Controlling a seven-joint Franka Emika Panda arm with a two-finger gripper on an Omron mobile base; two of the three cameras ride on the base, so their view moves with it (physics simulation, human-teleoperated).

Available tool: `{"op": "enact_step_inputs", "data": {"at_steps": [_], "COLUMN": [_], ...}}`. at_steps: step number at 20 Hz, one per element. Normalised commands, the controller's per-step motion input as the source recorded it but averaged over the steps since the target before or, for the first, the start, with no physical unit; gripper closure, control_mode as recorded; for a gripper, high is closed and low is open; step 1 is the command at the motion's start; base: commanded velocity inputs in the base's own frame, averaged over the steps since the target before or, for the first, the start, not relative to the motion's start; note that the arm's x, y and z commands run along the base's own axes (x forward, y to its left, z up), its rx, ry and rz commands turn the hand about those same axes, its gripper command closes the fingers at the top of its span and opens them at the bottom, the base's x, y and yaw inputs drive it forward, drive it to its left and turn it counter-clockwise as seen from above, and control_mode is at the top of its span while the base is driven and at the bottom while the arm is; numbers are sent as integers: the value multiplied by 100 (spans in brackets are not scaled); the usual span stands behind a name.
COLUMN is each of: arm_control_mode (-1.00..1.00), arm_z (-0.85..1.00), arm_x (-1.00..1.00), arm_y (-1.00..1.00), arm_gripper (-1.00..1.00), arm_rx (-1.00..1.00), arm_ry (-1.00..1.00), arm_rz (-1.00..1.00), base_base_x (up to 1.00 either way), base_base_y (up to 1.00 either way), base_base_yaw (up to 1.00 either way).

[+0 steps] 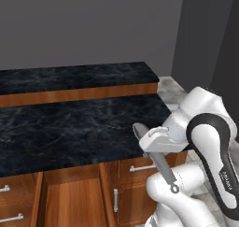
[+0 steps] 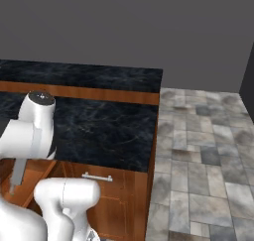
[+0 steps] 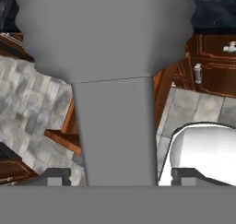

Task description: Take the tongs from the drawer on the left and place them on the dining counter next to the tray containing the kebab skewer.

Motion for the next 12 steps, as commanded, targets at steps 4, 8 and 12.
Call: {"op": "enact_step_inputs", "data": {"at_steps": [4,8,12], "arm_control_mode": [-100,-100,-100], "arm_z": [2,32,7], "arm_x": [-17,17,0], "arm_y": [-95,-22,0], "arm_gripper": [100,100,100], "arm_rx": [0,3,0], "arm_ry": [0,0,0], "arm_rz": [-31,-5,0], "base_base_x": [0,0,0], "base_base_y": [0,0,0], "base_base_yaw": [0,0,0]}}
